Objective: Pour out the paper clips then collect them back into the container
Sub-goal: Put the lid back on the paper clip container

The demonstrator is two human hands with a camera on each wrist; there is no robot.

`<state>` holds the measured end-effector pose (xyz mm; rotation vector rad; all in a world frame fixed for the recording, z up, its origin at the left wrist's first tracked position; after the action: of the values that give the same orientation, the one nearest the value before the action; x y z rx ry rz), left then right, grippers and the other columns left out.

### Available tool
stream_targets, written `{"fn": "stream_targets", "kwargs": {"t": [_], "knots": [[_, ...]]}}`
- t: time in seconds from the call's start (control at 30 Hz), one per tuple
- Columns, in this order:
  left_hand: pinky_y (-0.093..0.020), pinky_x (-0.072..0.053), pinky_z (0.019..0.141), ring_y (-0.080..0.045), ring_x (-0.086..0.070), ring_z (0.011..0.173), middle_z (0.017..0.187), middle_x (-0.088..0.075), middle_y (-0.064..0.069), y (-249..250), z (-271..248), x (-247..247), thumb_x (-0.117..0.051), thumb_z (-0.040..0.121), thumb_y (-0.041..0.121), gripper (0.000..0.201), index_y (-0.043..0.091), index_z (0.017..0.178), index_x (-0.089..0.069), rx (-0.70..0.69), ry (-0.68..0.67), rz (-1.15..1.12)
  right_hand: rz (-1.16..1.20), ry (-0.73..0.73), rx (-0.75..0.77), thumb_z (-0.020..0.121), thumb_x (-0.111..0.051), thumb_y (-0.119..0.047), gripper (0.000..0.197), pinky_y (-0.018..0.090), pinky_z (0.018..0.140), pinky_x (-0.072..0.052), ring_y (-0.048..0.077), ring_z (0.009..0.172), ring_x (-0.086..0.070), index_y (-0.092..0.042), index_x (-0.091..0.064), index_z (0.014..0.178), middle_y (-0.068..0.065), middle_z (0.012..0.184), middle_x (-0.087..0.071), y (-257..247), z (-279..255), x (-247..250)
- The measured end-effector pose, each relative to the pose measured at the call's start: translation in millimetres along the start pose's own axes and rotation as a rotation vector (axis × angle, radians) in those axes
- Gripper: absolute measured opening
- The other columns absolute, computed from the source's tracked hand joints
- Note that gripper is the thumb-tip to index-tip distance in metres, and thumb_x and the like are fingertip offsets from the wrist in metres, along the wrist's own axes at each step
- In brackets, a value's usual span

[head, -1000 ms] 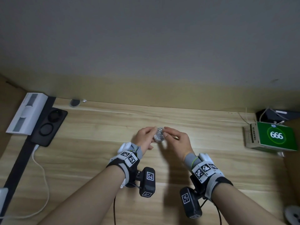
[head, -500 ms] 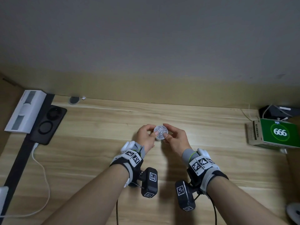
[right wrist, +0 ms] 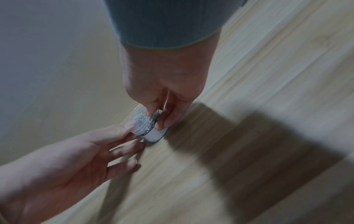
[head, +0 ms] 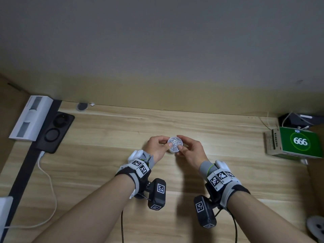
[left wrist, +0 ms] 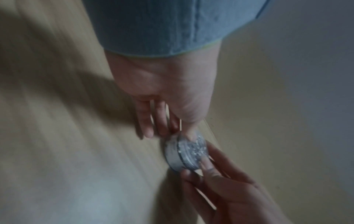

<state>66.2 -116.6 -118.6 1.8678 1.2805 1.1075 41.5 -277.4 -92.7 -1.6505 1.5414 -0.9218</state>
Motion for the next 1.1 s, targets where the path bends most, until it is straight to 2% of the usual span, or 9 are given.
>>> {"fn": "stream_targets", "kwargs": {"t": [0.1,0.17,0.23,0.3,0.43,0.5,0.67,0.9,1.1], "knots": [[-0.028,-0.047,0.059,-0.003,-0.06,0.059,0.078,-0.073,0.011,-7,-7,8,-0.075,0.073,0.046,0.016,0.036,0.085,-0.073,-0.017,0.003,-0.008,-0.008,-0.003,-0.004,0.095,-0.056,0.006,0.038,0.018,0.068,-0.058,0.012,0.075,-0.065,-0.005,-0.058,0.131,0.013,0.115,-0.065,2,-5,2],[-0.031,-0.051,0.06,-0.003,-0.06,0.06,0.069,-0.069,0.014,-11,-11,17,-0.074,0.076,0.041,0.01,0.033,0.083,-0.074,-0.021,0.051,0.007,-0.026,0.011,-0.005,0.094,-0.056,0.006,0.037,0.019,0.067,-0.058,0.012,0.07,-0.064,-0.007,-0.059,0.129,0.012,0.111,-0.066,2,-5,4],[-0.034,-0.055,0.065,-0.005,-0.062,0.067,0.073,-0.069,0.014,-13,-13,24,-0.071,0.08,0.03,0.003,0.031,0.083,-0.073,-0.018,0.07,0.015,-0.077,0.021,0.0,0.093,-0.058,0.005,0.036,0.027,0.072,-0.06,0.017,0.067,-0.064,-0.011,-0.062,0.126,0.011,0.108,-0.067,2,-6,6],[-0.034,-0.054,0.068,-0.008,-0.062,0.067,0.081,-0.07,0.011,-12,-14,24,-0.069,0.082,0.014,0.016,0.03,0.085,-0.071,-0.036,0.047,0.032,-0.126,0.026,0.005,0.092,-0.061,0.002,0.035,0.037,0.078,-0.061,0.021,0.068,-0.067,-0.015,-0.064,0.123,0.01,0.109,-0.07,1,-8,8],[-0.037,-0.056,0.08,-0.013,-0.061,0.067,0.094,-0.069,0.011,-8,-16,20,-0.072,0.077,0.006,0.032,0.032,0.096,-0.068,-0.069,-0.001,0.087,-0.169,0.089,0.011,0.084,-0.071,-0.023,0.028,0.03,0.072,-0.056,0.016,0.071,-0.067,-0.025,-0.07,0.112,0.002,0.101,-0.074,1,-9,18],[-0.037,-0.057,0.081,-0.014,-0.062,0.069,0.099,-0.064,0.014,-3,-18,14,-0.077,0.072,0.01,0.04,0.034,0.102,-0.067,-0.119,-0.05,0.127,-0.216,0.113,0.023,0.079,-0.072,-0.034,0.032,0.031,0.076,-0.056,0.016,0.08,-0.067,-0.031,-0.071,0.111,-0.005,0.101,-0.075,0,-9,21],[-0.034,-0.054,0.074,-0.002,-0.053,0.065,0.094,-0.055,0.014,8,-21,0,-0.085,0.063,0.029,0.056,0.034,0.117,-0.066,-0.28,-0.14,0.285,-0.089,0.043,-0.007,0.093,-0.063,-0.007,0.024,0.027,0.065,-0.054,0.018,0.064,-0.059,-0.017,-0.072,0.113,0.006,0.083,-0.07,0,-17,21],[-0.032,-0.05,0.071,-0.002,-0.055,0.082,0.088,-0.049,0.014,23,-19,-3,-0.078,0.058,0.061,0.064,0.042,0.118,-0.064,-0.371,-0.157,0.447,-0.191,0.087,0.13,0.083,-0.076,-0.01,0.027,0.019,0.079,-0.052,0.015,0.082,-0.063,-0.015,-0.074,0.11,0.006,0.098,-0.068,-8,-15,40],[-0.036,-0.052,0.076,0.007,-0.054,0.088,0.092,-0.047,0.02,20,-16,-5,-0.076,0.058,0.06,0.073,0.046,0.127,-0.056,-0.346,-0.202,0.512,-0.336,-0.001,0.182,0.08,-0.08,-0.011,0.036,0.013,0.072,-0.044,0.012,0.071,-0.051,-0.016,-0.074,0.114,0.007,0.087,-0.056,-15,-5,28]]}}
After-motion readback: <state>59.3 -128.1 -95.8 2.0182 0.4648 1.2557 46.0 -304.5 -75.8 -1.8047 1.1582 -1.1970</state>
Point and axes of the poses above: each hand's wrist, its own z-axis towards the middle knuckle, its own x-axis out of the back of the hand, y = z × x, the point moved 9 cm from there along z, towards the middle knuckle
